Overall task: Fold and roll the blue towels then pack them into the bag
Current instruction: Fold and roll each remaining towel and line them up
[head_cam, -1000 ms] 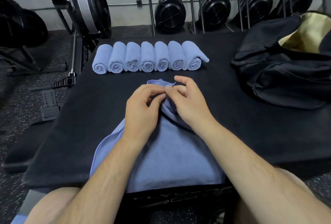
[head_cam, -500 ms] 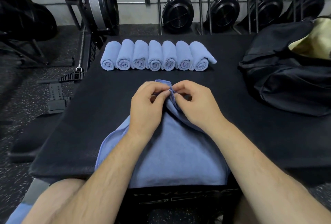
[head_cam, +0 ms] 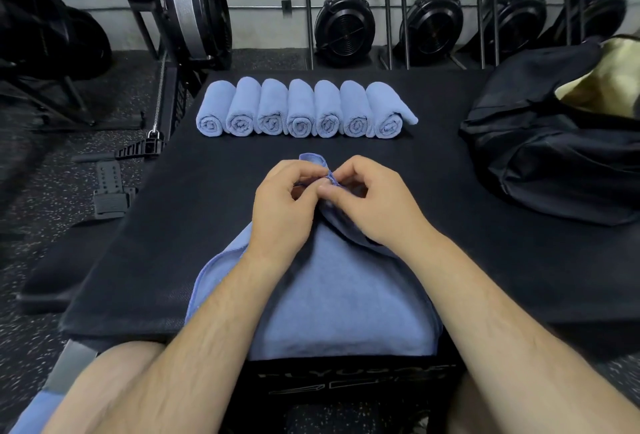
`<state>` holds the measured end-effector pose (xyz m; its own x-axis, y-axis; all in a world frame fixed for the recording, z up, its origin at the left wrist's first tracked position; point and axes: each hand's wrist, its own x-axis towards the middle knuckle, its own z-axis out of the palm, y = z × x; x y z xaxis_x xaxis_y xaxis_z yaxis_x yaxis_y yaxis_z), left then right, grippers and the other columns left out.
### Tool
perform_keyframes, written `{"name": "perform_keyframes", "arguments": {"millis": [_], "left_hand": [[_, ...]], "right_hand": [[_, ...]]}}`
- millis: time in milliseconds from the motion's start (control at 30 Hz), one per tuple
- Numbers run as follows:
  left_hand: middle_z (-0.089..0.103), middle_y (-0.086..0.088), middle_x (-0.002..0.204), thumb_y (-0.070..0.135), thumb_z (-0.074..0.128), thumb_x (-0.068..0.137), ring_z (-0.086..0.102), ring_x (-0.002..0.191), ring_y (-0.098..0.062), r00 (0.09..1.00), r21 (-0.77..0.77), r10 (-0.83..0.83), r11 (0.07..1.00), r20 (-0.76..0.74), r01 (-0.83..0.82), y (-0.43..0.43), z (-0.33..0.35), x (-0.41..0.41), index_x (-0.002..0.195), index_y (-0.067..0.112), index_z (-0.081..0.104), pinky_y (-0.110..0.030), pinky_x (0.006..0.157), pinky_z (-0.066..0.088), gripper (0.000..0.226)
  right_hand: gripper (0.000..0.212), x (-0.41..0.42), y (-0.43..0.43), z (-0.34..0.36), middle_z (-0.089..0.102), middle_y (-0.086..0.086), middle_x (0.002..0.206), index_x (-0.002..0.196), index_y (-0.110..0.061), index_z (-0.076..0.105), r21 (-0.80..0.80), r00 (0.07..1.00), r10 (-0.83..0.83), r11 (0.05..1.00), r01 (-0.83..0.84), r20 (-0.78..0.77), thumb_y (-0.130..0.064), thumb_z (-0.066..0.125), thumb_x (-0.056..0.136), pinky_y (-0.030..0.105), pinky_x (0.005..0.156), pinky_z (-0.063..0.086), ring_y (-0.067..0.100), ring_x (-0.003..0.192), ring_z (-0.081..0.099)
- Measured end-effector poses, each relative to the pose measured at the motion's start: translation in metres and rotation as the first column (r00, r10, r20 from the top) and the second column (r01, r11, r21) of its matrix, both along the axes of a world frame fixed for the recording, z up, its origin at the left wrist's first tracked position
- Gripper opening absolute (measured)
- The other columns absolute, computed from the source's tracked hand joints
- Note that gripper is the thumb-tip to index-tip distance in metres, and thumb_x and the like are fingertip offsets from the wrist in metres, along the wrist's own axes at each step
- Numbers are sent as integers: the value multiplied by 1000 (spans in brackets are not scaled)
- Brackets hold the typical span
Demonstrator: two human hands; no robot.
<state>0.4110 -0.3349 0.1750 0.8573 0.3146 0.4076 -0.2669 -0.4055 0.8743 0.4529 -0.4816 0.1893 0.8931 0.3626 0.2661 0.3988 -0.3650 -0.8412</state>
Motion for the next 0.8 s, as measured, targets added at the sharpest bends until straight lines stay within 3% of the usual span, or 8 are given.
{"name": "perform_keyframes", "arguments": {"millis": [133,200,267,367,467,567,667,800], "left_hand": [[63,14,108,-2,70,87,62,98,1,999,168,-24,986,27,19,14,3,-2,108,18,73,-11,83,48,29],[59,22,104,1,69,86,61,100,-2,995,243,84,965,58,-95,30,4,-6,109,17,73,-16,88,49,28],[59,18,102,4,68,88,61,100,-8,977,269,205,939,56,-212,53,7,-10,112,17,72,-21,92,49,28],[62,1,109,5,69,90,59,93,-10,953,336,303,896,16,-290,88,12,-15,115,13,71,-20,89,45,26],[65,-5,110,8,66,93,62,94,-16,920,349,388,870,-49,-348,118,19,-20,114,12,72,-22,89,42,22],[68,-2,106,12,66,94,63,96,-19,913,344,385,883,-137,-320,136,31,-28,108,15,75,-25,85,44,17],[71,0,92,13,69,92,61,81,-12,927,314,326,913,-186,-259,140,52,-36,99,18,77,-14,69,41,12],[67,1,81,23,72,92,53,64,-8,926,269,308,931,-217,-246,143,83,-48,91,24,76,-23,59,39,4]], "right_hand": [[3,2,-1,-3,69,-12,85,92,-22,68,-27,987,-103,994,107,120,-23,69,94,12,72,43,1,83,61],[5,4,-4,-4,68,-11,89,98,-25,70,-61,977,-146,986,157,156,-23,66,95,7,76,38,-1,94,54],[14,6,-8,-3,69,-10,93,107,-26,72,-75,959,-216,970,233,184,-21,63,97,6,79,36,1,99,51],[14,10,-18,1,69,-12,88,101,-20,74,6,916,-370,927,374,156,-14,62,96,5,73,38,0,83,60],[14,19,-35,4,69,-5,85,93,-20,71,51,877,-478,878,476,42,-13,60,97,2,63,38,2,74,58],[13,25,-43,14,71,1,82,91,-20,72,92,865,-498,860,501,-54,-17,60,96,19,71,51,12,71,65],[15,21,-44,28,70,2,68,94,-17,72,108,874,-466,870,481,-139,-15,57,98,22,67,51,2,54,62],[15,8,-49,56,73,6,66,90,-7,71,116,901,-401,899,422,-164,-18,61,93,44,79,57,14,65,63]]}}
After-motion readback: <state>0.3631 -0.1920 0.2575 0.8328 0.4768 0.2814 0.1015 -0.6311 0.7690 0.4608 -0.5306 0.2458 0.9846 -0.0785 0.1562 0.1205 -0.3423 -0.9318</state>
